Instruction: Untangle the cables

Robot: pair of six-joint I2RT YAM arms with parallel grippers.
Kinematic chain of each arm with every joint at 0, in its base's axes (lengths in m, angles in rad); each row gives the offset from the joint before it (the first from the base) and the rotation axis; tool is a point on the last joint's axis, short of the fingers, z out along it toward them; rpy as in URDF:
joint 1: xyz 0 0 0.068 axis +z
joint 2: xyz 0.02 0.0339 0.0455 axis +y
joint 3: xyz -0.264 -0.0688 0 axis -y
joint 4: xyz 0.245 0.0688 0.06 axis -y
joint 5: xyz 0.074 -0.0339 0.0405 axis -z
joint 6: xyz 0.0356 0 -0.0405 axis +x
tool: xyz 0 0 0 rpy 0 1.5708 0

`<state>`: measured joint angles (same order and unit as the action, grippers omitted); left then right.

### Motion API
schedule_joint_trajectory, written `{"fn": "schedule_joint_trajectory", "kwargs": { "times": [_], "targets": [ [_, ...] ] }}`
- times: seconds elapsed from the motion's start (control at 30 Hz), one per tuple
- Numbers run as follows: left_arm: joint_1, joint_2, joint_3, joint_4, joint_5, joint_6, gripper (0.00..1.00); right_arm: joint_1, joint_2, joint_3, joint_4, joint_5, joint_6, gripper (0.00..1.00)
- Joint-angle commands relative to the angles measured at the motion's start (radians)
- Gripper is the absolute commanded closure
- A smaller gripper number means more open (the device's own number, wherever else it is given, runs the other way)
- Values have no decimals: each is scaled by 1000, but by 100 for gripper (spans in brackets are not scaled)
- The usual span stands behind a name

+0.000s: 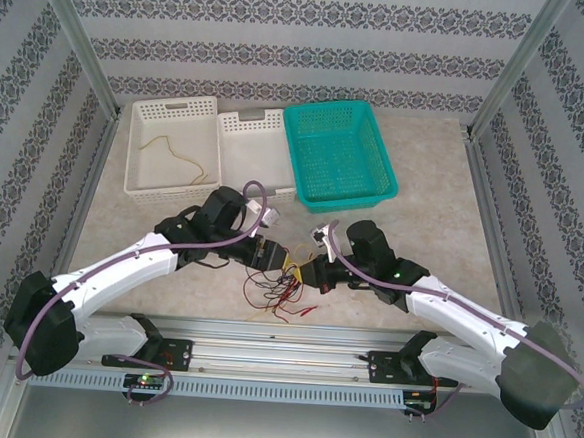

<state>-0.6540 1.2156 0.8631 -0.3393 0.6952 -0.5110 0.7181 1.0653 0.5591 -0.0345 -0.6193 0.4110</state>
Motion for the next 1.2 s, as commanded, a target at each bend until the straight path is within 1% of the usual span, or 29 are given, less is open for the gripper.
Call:
{"fn": "schedule_joint_trajectory", "kwargs": {
  "times": [0.0,0.13,0.3,0.4,0.47,0.57,0.77,0.93,1.17],
  "targets": [
    [-13,-9,32,-18,-18,26,56,13,-3,22,31,-34,-16,100],
    [-13,-7,32,-10,-17,22,71,19,-2,22,33,-36,-17,100],
    [-13,-2,34,-15,-16,26,84,20,-5,24,33,-33,-17,100],
    [-12,-4,39,-30,-26,34,100,21,-5,22,30,-27,-19,100],
    [-12,-15,41,-43,-53,38,100,21,-7,18,26,-16,-19,100],
    [-12,-41,56,-84,-137,48,100,20,-22,3,22,15,-17,100],
    [-6,-123,96,-169,-365,47,100,12,-85,-51,8,131,-4,100],
    [12,-185,125,-226,-522,39,100,-22,-132,-98,11,162,21,100],
    [54,-239,190,-337,-663,88,100,-99,-212,-140,-48,265,60,100]
  ]
}}
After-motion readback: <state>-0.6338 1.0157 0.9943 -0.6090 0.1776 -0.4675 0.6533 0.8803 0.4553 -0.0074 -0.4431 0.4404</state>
